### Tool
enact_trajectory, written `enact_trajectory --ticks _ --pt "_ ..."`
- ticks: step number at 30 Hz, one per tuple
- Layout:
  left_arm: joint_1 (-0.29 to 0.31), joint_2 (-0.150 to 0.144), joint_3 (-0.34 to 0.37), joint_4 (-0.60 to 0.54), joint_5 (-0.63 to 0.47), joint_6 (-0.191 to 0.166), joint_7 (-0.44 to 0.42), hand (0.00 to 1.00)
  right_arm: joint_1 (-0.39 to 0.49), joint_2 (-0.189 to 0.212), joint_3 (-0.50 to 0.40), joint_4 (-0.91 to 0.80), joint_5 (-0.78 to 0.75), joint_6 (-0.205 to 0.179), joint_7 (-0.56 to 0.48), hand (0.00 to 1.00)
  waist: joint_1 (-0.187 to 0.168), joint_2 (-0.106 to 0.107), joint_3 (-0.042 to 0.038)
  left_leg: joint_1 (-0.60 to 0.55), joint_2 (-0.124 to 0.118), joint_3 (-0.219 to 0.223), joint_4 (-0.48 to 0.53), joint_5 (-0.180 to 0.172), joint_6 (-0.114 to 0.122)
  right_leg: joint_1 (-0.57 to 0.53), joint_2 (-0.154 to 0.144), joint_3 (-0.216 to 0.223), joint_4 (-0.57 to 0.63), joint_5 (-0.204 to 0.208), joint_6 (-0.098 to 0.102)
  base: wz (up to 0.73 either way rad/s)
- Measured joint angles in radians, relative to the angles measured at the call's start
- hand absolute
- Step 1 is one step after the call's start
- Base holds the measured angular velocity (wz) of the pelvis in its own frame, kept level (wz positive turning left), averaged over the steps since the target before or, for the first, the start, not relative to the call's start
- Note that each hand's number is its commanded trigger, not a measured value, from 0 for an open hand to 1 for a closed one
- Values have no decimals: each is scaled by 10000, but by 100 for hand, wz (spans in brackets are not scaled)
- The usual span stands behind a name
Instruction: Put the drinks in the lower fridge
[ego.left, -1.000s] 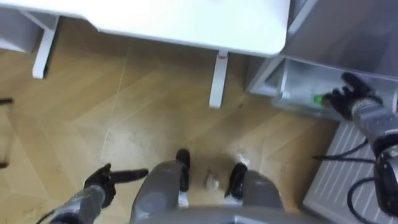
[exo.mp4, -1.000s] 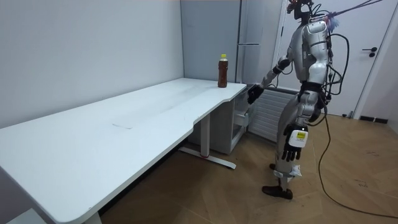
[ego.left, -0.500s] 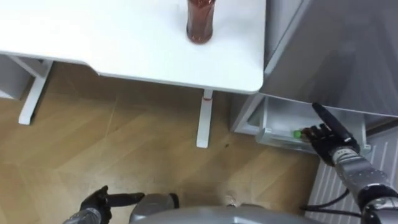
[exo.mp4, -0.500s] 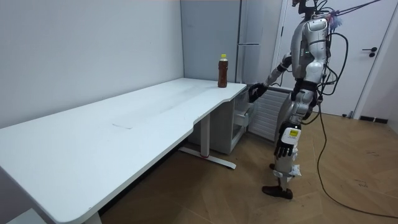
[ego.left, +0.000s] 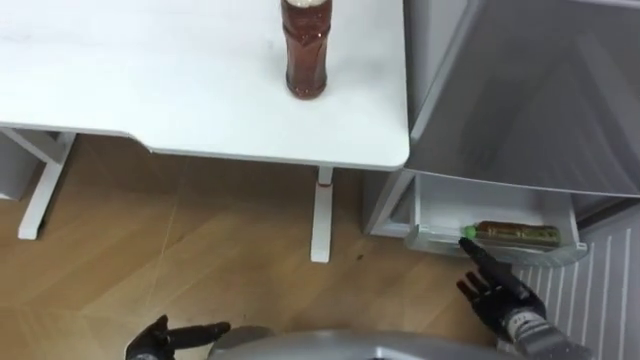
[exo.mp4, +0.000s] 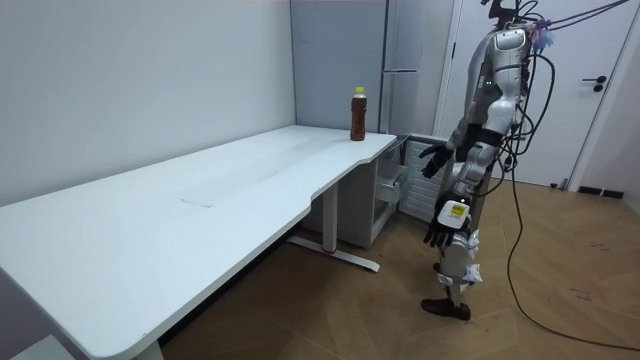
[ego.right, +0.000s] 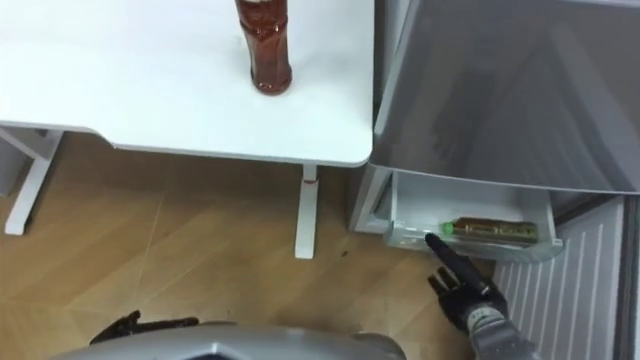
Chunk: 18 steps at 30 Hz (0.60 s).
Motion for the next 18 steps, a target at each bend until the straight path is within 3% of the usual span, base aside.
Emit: enact_trajectory --ticks 5,11,15,18 --pt "222 -402 800 -155 675 -198 104 0 166 185 -31 480 -2214 -38 -4 0 -76 -11 21 187 9 -34 -155 0 -21 232 32 -22 -101 7 -11 1" --pt "204 -432 889 -138 1225 -225 387 0 -44 302 -19 1177 -4903 -138 -134 0 -181 -22 30 241 10 -76 -154 -20 -35 269 45 -59 -146 9 -12 2" --pt "106 -493 884 -141 1299 -211 824 0 112 379 143 1190 -6430 -124 -522 0 -168 76 47 196 42 -75 -144 -40 -48 243 76 -22 -128 14 -21 0" --pt "56 -501 1030 -157 1275 -198 1222 0 132 384 205 1349 -7051 -135 -756 0 -216 148 17 180 47 -77 -128 -40 -49 298 78 -23 -126 20 -31 0"
